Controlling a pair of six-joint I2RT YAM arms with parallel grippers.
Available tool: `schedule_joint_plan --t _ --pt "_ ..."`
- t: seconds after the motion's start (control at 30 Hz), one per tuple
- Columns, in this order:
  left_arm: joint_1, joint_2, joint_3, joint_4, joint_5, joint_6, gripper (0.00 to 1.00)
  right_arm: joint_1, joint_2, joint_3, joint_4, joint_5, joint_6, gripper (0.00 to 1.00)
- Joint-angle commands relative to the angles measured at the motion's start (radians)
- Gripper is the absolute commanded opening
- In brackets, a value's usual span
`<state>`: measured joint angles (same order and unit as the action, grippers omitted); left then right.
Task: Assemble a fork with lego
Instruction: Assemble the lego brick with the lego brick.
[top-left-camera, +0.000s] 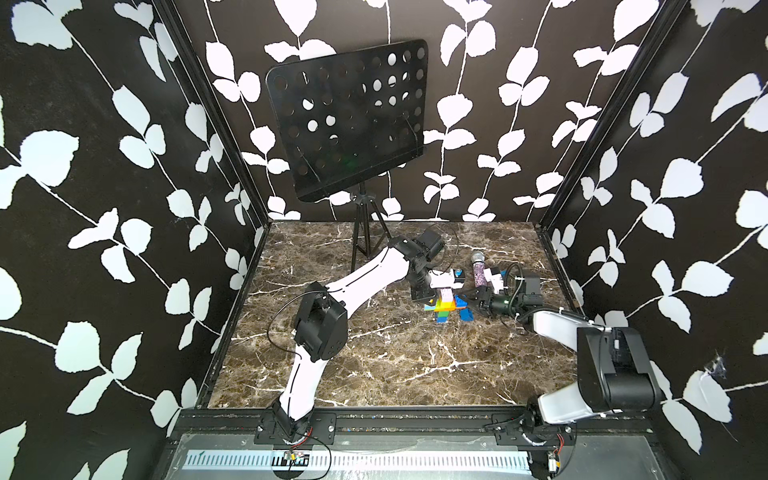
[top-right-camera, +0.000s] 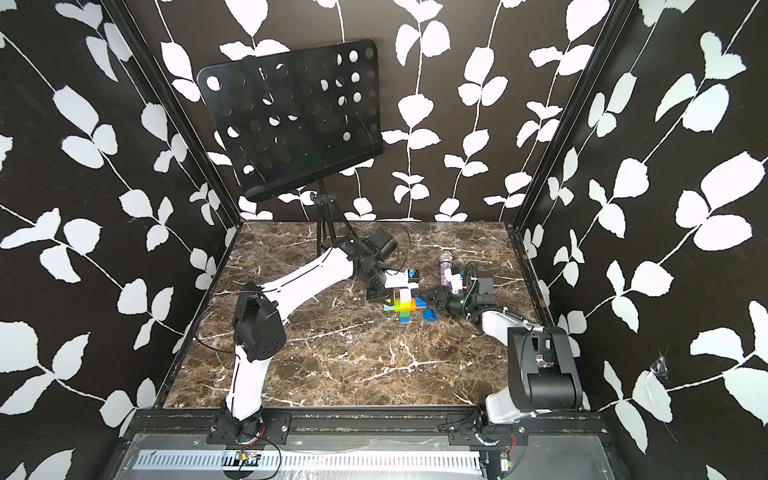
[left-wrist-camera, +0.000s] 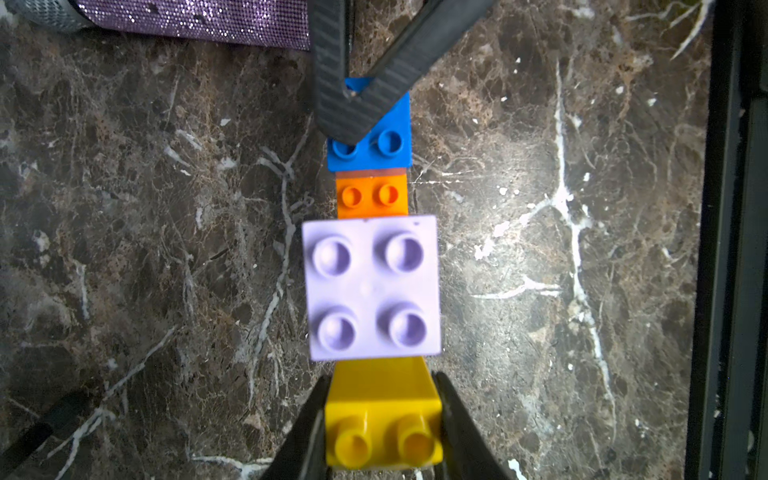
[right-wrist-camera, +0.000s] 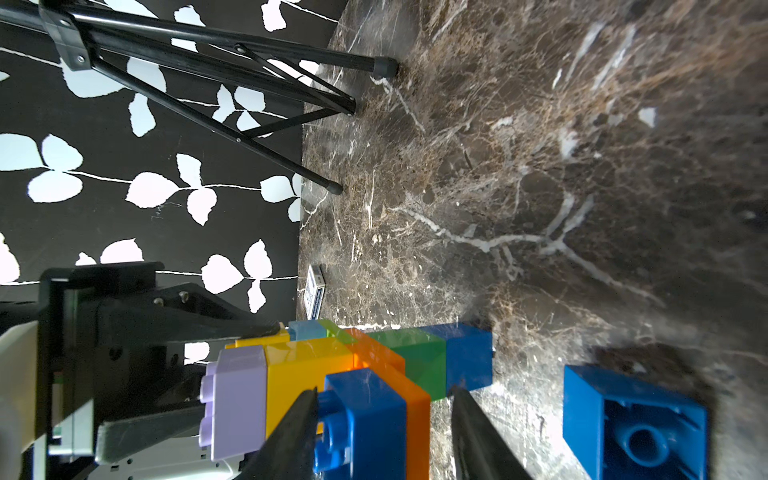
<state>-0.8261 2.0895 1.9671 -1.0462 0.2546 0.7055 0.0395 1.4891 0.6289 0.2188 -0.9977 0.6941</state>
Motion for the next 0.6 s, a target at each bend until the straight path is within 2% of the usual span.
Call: schedule_joint_plan --t 0.0,0.1,0.23,0.57 --pt "-0.007 0.039 -0.03 -0.037 -0.044 -0.044 0.0 0.005 -0.002 -0.018 -0.043 0.056 -0.016 0.49" --pt "-0.007 0.028 -0.046 -0.012 -0.055 -0.077 0.0 0.005 -0.011 -0.027 -0.046 0.06 -0.017 0.49" --pt "-0.005 0.003 -0.102 0.034 -0.014 -0.075 0.0 0.006 -0.016 -0.031 -0.045 0.061 -0.018 0.49" --pt "-0.003 0.035 -0.083 -0.06 -0.021 -0.031 0.0 0.006 -0.024 -0.019 -0.048 0.056 -0.013 0.49"
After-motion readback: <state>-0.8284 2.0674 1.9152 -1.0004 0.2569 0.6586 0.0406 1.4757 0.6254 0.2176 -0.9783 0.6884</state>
